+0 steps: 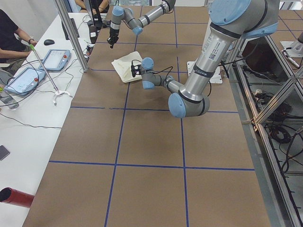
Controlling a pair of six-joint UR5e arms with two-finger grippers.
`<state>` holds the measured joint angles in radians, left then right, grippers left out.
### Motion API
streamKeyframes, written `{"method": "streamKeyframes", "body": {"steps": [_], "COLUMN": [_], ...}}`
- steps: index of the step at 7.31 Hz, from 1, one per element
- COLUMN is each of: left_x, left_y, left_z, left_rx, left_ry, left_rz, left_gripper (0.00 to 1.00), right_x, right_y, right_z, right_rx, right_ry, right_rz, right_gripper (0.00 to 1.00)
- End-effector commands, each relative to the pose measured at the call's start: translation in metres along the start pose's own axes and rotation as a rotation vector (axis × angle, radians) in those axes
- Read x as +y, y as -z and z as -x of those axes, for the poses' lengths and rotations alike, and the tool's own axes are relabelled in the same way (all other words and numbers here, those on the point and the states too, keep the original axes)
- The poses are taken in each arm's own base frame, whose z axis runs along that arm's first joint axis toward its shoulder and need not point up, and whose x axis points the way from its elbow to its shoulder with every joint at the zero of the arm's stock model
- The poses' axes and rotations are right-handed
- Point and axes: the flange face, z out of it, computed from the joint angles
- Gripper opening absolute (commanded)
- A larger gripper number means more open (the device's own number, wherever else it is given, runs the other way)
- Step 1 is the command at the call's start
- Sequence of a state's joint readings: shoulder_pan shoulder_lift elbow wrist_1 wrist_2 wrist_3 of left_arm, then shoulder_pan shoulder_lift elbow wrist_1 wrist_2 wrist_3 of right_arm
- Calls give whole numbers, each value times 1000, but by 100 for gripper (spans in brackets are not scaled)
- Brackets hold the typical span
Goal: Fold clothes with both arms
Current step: 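Press the bundle's side with the left gripper, then release and withdraw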
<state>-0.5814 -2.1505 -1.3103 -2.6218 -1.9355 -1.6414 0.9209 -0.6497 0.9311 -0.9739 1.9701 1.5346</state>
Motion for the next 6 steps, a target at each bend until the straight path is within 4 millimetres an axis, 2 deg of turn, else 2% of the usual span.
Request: {"method": "streamKeyframes", "body": {"steps": [1, 2, 3, 4, 6], "left_x": [8, -7, -21, -45, -78], "left_y": [16, 40, 74, 106, 156], "left_z": [10, 11, 19, 31, 105], "left_rx": [-2, 4, 19, 23, -64], "left_ry": [0, 6, 6, -10, -188], "left_rz": [40, 48, 31, -20, -95], "left_gripper": [0, 0, 0, 0, 0], "right_x": [-12, -13, -17, -35, -78], "right_y": [9, 14, 24, 44, 82], "right_z": [-1, -1, -30, -63, -141], "right_rx": [-7, -15, -26, -43, -44], "right_ry": [-5, -3, -6, 7, 50], "right_rz": [17, 25, 38, 74, 106], "right_gripper": [0, 0, 0, 0, 0]}}
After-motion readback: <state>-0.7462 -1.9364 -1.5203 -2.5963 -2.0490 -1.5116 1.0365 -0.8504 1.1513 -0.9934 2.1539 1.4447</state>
